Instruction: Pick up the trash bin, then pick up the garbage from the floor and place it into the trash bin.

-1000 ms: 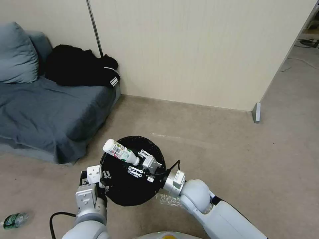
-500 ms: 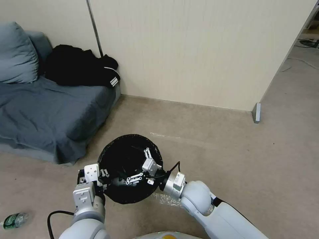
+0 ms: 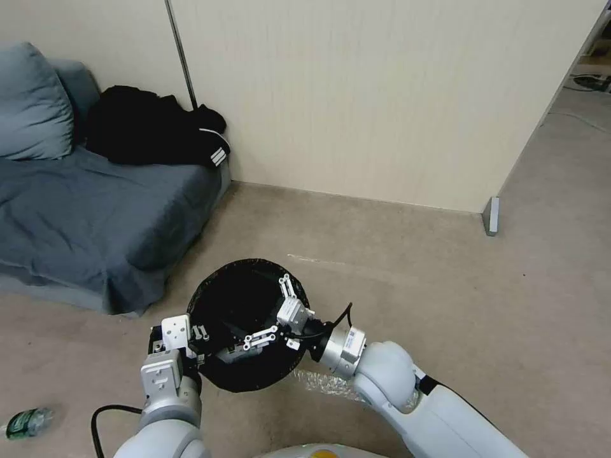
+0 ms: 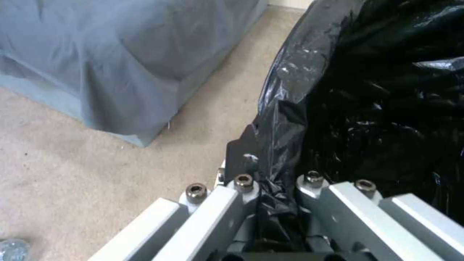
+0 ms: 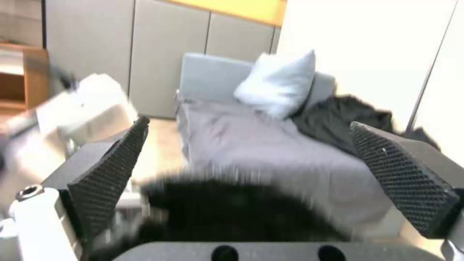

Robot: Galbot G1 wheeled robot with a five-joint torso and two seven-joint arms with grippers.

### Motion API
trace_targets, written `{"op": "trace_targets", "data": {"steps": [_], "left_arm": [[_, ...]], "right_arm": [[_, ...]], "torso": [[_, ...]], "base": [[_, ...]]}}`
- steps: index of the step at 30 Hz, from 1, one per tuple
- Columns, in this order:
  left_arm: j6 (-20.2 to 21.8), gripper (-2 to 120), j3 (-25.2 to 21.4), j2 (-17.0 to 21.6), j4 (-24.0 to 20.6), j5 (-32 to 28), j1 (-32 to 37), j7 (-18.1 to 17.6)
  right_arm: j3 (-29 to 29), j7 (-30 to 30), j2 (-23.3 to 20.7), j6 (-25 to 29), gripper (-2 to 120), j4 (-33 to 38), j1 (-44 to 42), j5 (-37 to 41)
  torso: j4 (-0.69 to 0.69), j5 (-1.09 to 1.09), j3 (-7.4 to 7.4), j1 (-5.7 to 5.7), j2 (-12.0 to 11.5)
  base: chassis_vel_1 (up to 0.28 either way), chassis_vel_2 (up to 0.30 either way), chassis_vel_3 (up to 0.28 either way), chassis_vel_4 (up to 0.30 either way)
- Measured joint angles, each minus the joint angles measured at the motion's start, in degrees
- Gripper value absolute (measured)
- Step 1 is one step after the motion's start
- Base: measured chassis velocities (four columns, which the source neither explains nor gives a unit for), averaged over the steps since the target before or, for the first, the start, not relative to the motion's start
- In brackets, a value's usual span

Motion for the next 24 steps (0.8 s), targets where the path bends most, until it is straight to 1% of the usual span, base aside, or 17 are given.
{"op": "trace_targets", "data": {"steps": [3,4,6,9,11,12,13,15,17,18,20,21,23,24], "left_arm": [[0.0,1,0.0,0.0,0.4,0.2,0.0,0.0],[0.0,1,0.0,0.0,0.4,0.2,0.0,0.0],[0.0,1,0.0,0.0,0.6,0.3,-0.1,0.0],[-0.2,1,-0.1,0.0,0.7,0.3,-0.1,0.0],[-0.5,1,-0.3,0.0,1.0,0.3,-0.1,0.1],[-0.5,1,-0.3,0.0,1.0,0.3,-0.1,0.1],[-0.6,1,-0.4,0.1,1.1,0.3,-0.2,0.1],[-1.0,1,-0.7,0.1,1.4,0.3,-0.2,0.2],[-1.2,1,-0.7,0.1,1.4,0.3,-0.2,0.3],[-1.5,1,-1.0,0.1,1.4,0.4,-0.1,0.6],[-1.6,1,-1.0,0.2,1.4,0.4,-0.1,0.7],[-1.8,1,-1.3,0.2,1.4,0.3,-0.2,0.8],[-2.3,1,-1.7,0.5,1.4,0.1,-0.5,0.8],[-2.5,1,-1.8,0.6,1.4,0.0,-0.5,0.9]], "right_arm": [[0.1,1.4,0.0,-0.9,100,4.3,0.4,0.7],[0.1,1.4,0.0,-0.9,100,4.3,0.4,0.7],[0.8,2.8,0.2,-1.5,100,7.2,0.4,1.4],[2.1,3.7,0.5,-1.9,100,9.1,-0.2,1.6],[6.3,5.5,1.9,-1.9,100,11.7,-2.8,1.5],[6.3,5.5,1.9,-1.9,100,11.7,-2.8,1.5],[7.6,6.1,2.4,-1.9,100,12.3,-3.8,1.0],[11.3,7.7,3.9,-1.9,100,13.6,-7.1,-1.6],[12.3,8.4,4.3,-1.9,100,13.9,-8.0,-2.7],[15.7,10.7,5.8,-1.9,100,15.0,-12.0,-7.0],[16.5,11.3,6.1,-1.9,100,15.3,-13.1,-8.0],[18.5,13.0,7.2,-1.5,100,16.3,-16.5,-10.6],[20.3,15.5,9.0,-1.0,100,17.7,-22.1,-13.3],[20.6,15.7,9.5,-0.8,100,17.8,-23.0,-13.9]], "torso": [[0.00,0.00,0.00,0.00,0.0],[0.00,0.00,0.00,0.00,0.0],[0.00,0.00,0.00,0.00,0.0],[0.01,0.00,0.00,0.00,0.0],[0.00,0.00,0.00,0.00,0.0],[0.00,0.00,0.00,0.00,0.0],[0.01,0.00,0.00,0.00,0.0],[0.01,0.00,0.00,0.00,0.0],[0.01,0.00,0.00,0.00,0.0],[-0.01,0.01,0.00,0.00,0.0],[-0.01,0.01,0.00,0.00,0.0],[-0.01,0.00,0.00,0.00,0.0],[-0.02,0.00,0.00,0.00,0.0],[-0.02,0.00,0.00,0.00,0.0]], "base": [[0.000,0.000,0.000,0.000],[0.000,0.000,0.000,0.000],[0.000,0.000,0.000,0.000],[0.000,0.000,0.000,0.000],[0.000,0.000,0.000,0.000],[0.000,0.000,0.000,0.000],[0.000,0.000,0.000,0.000],[0.000,0.000,0.000,0.000],[0.000,0.000,0.000,0.000],[0.000,0.000,0.000,0.000],[0.000,0.000,0.000,0.000],[0.000,0.000,0.000,0.000],[0.000,0.000,0.000,0.000],[0.000,0.000,0.000,0.000]]}}
